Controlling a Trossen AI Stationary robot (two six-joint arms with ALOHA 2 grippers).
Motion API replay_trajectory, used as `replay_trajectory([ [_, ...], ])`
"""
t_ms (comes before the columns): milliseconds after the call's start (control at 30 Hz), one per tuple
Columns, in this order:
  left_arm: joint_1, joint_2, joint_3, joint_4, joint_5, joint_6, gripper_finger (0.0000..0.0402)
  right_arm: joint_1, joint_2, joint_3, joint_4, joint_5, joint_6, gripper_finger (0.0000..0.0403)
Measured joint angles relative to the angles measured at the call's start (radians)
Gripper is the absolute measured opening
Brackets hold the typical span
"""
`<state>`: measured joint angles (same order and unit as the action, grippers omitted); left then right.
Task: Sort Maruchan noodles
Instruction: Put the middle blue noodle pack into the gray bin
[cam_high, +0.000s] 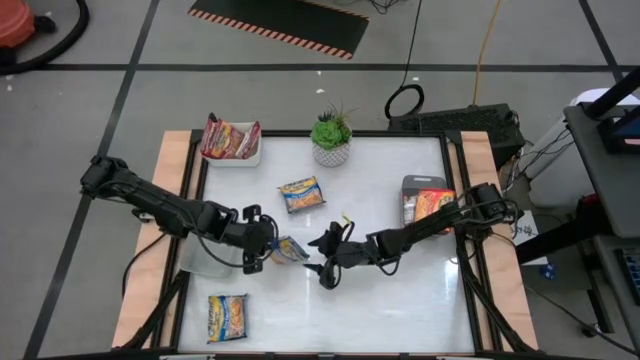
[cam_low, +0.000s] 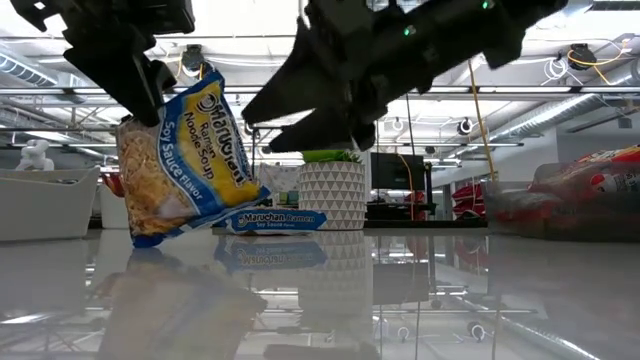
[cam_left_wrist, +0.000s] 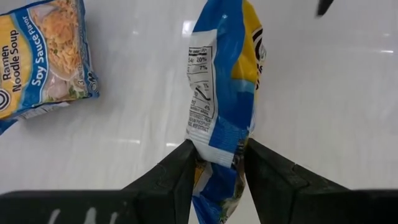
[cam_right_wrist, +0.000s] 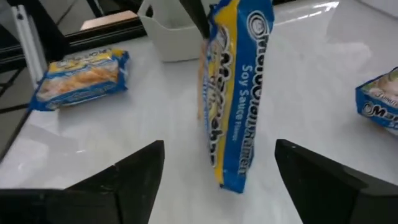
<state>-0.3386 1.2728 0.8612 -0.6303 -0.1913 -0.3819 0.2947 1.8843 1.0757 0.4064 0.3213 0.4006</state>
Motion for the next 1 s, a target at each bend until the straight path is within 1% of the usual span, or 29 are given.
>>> replay_trajectory([
  [167,0.000,0.000,0.000,0.007,0.001,0.002,0.0136,-0.007,0.061,0.000,0.118,0.013,-0.021,0.0303],
  [333,0.000,0.000,0.000,0.007,0.007,0.002,0.0135,-0.027,0.088,0.000,0.152,0.013,-0.004,0.0303],
  [533,0.000,0.000,0.000,0.016,0.015,-0.002,0.0135,-0.053,0.184,0.008,0.267,-0.066,0.029,0.0303],
  [667,-0.003,0.000,0.000,0.016,0.039,-0.019,0.0135,-0.058,0.225,0.055,0.275,-0.090,0.003,0.0303],
  [867,-0.019,0.000,0.000,0.037,0.044,-0.018,0.0135,-0.058,0.328,0.181,0.260,-0.132,-0.032,0.0302],
  [1000,-0.032,0.000,0.000,0.040,0.044,-0.017,0.0135,-0.060,0.378,0.254,0.211,-0.114,-0.076,0.0298],
])
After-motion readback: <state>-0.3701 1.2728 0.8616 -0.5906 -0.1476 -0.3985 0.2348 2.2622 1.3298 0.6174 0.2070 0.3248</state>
